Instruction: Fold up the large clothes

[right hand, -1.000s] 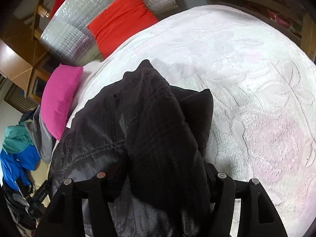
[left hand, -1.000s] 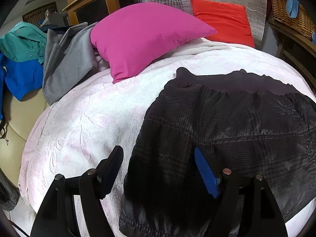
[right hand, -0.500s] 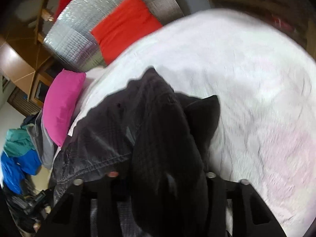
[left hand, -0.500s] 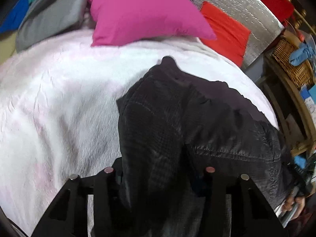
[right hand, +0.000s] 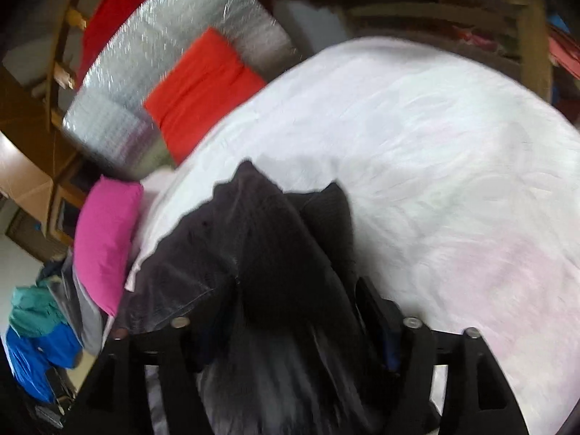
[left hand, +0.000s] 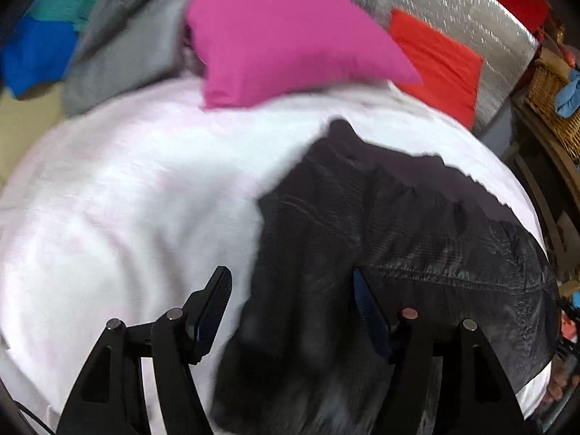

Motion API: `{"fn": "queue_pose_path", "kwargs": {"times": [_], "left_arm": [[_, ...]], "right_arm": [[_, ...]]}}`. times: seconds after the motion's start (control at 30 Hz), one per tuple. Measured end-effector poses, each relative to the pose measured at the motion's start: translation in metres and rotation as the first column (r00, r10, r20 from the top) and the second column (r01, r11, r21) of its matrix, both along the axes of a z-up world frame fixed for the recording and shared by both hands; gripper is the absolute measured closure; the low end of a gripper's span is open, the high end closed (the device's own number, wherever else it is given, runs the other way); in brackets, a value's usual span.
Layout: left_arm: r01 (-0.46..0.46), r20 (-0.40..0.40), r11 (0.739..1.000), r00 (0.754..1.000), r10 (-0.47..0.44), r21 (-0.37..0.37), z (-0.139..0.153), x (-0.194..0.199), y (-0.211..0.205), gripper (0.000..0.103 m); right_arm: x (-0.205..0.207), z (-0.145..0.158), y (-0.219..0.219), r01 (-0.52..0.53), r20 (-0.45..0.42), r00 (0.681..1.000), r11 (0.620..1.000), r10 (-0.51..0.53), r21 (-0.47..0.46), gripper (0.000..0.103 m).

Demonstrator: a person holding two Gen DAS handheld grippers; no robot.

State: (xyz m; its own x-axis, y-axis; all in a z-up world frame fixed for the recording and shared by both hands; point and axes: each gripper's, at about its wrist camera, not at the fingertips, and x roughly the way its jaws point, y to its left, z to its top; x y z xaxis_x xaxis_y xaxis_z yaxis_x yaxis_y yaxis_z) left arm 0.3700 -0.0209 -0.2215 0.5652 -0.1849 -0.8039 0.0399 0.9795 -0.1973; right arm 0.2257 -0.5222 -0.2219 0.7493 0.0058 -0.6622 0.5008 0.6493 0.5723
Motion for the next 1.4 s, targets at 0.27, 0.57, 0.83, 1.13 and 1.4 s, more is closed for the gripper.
{"fn": "queue_pose_path", "kwargs": {"times": [0.27,0.57,0.83,1.13,1.4], "left_arm": [[-0.020,0.058,0.991,0.998,0.028,-0.132,0.013,-0.077,0.025,0.021],[-0.148,-0.216,0.915,0.974,0.069,-0.375,-0.046,-0.080,0.031,0.021],[-0.192,-0.208,0.866,0.973,0.104,-0.461,-0.054,-0.045,0.026,0.023],[-0.090,-0.037,0.923,0.996,0.082,-0.375,-0.017,-0.016,0.013,0.056],[-0.230,-0.253,0.871,0.959,0.128,-0.434,-0.050,-0.015,0.030,0.027]], "right_arm": [[-0.079,0.007,0.024,-0.050,0.143,0.989,0.988,0.029,0.148,0.023],[-0.061,-0.020,0.059,-0.052,0.049,0.998,0.979,0.044,0.199,0.023],[-0.034,-0.042,0.034,0.112,-0.027,0.994,0.972,-0.109,0.206,0.048],[-0.023,-0.004,0.055,0.051,0.123,0.991,0.997,-0.058,0.058,0.067],[-0.023,-0.034,0.038,0.069,0.012,0.997,0.971,-0.074,0.231,0.038]]}}
